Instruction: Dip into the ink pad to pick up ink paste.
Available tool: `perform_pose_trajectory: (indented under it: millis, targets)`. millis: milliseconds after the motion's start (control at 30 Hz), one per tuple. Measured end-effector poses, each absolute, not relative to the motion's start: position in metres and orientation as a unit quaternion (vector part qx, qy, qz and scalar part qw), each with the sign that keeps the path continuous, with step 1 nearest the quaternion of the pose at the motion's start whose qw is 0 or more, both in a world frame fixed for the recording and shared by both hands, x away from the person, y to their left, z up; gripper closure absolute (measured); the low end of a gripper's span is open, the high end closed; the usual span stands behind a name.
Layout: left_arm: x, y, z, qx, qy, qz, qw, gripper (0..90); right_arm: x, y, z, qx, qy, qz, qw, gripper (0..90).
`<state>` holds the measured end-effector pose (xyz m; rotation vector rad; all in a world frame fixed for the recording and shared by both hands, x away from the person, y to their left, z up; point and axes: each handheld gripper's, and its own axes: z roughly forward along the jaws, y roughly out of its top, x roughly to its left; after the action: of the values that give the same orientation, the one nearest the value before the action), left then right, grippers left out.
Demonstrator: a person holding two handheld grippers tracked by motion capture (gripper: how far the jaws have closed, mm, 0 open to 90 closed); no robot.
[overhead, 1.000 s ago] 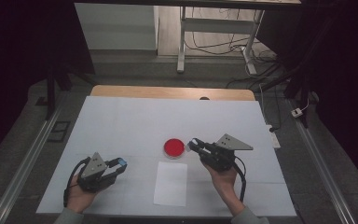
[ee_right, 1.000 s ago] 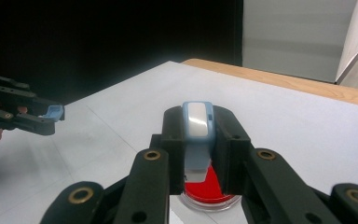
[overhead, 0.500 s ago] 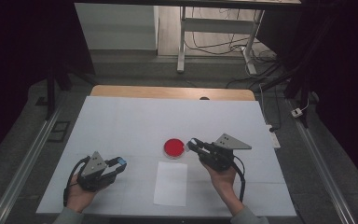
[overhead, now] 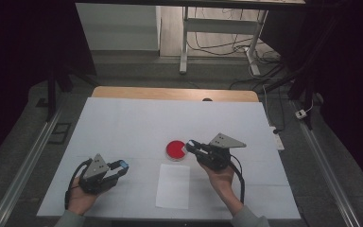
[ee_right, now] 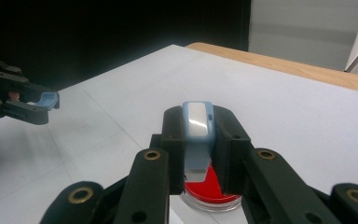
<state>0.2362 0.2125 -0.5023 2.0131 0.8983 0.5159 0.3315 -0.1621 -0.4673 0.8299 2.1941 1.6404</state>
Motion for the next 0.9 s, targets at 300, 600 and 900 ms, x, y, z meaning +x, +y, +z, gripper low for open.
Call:
perform_pose_trajectory:
  millis: [300,600,900]
  targets:
    - [0.237,0.211,-0.504,0.806,0.36,0.201,0.424,65.5,0.34,-0.15,-0.473,0.284,0.774,0.55,0.133,75.7]
    - [0.238,0.211,-0.504,0.807,0.358,0.2,0.424,65.5,0.35,-0.137,-0.478,0.282,0.786,0.533,0.133,75.7]
    - [0.238,0.21,-0.504,0.808,0.357,0.2,0.423,65.5,0.362,-0.126,-0.485,0.284,0.8,0.51,0.138,75.7]
